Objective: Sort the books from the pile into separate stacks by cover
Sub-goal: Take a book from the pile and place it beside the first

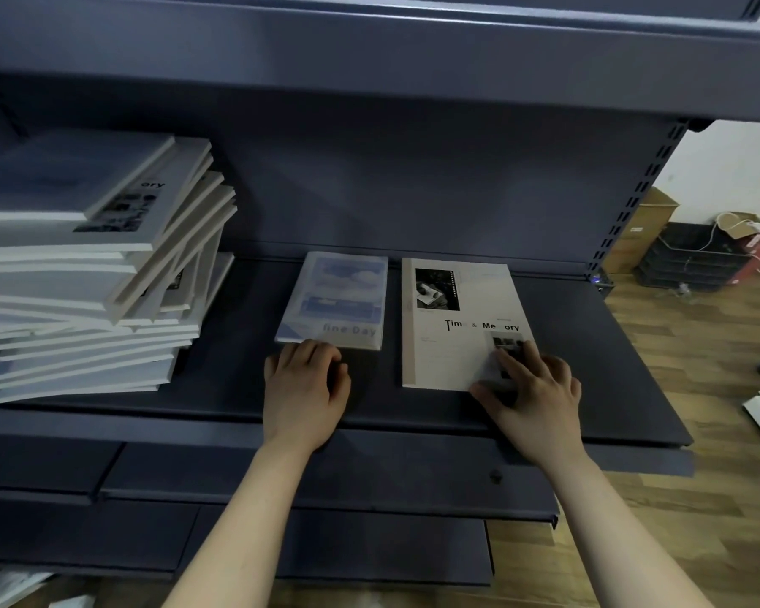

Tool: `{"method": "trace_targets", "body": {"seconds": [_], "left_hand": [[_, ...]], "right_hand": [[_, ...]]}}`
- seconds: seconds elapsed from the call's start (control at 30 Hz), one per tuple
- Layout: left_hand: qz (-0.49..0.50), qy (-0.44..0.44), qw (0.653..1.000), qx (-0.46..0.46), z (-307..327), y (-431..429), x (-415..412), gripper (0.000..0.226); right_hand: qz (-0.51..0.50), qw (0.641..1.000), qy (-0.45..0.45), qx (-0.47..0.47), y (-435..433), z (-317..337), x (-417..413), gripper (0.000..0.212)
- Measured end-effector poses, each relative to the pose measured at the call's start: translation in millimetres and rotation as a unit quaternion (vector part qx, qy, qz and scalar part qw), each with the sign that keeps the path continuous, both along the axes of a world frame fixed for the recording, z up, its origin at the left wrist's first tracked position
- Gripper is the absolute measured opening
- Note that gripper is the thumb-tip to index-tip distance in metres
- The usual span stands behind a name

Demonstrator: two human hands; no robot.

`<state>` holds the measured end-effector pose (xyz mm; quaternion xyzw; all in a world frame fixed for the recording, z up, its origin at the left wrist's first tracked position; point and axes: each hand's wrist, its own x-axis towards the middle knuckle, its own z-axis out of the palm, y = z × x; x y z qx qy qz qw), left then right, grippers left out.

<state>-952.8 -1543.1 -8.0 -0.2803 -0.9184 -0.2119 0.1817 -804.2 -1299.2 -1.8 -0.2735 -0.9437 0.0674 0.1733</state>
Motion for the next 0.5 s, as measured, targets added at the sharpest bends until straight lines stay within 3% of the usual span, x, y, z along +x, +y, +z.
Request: {"method": "trace_targets", "body": {"seconds": [0.2, 0.3, 0.4, 0.5], "left_hand": [[-0.036, -0.009, 0.999, 0.033, 7.3, -1.9, 0.7, 0.028], [-0.066, 0.002, 0.996, 0.056, 22.6, -7.2, 3.2, 0.028], [-0.107, 0.04, 0.991, 0.072, 51.4, -16.5, 5.1, 0.025], [-0.103, 0.121, 0.983, 0.097, 89.2, -34.9, 0.2, 0.021]], "right_hand": [[-0.024, 0.999, -0.01, -0.039, -5.2, 8.8, -2.0, 0.06], [-0.027, 0.999, 0.042, -0.021, -15.3, 14.5, -8.0, 0.051], [0.032, 0.994, 0.099, -0.019, -31.3, 21.5, -21.6, 0.038], [0.084, 0.991, 0.089, -0.057, -52.8, 27.0, -39.9, 0.028]]}}
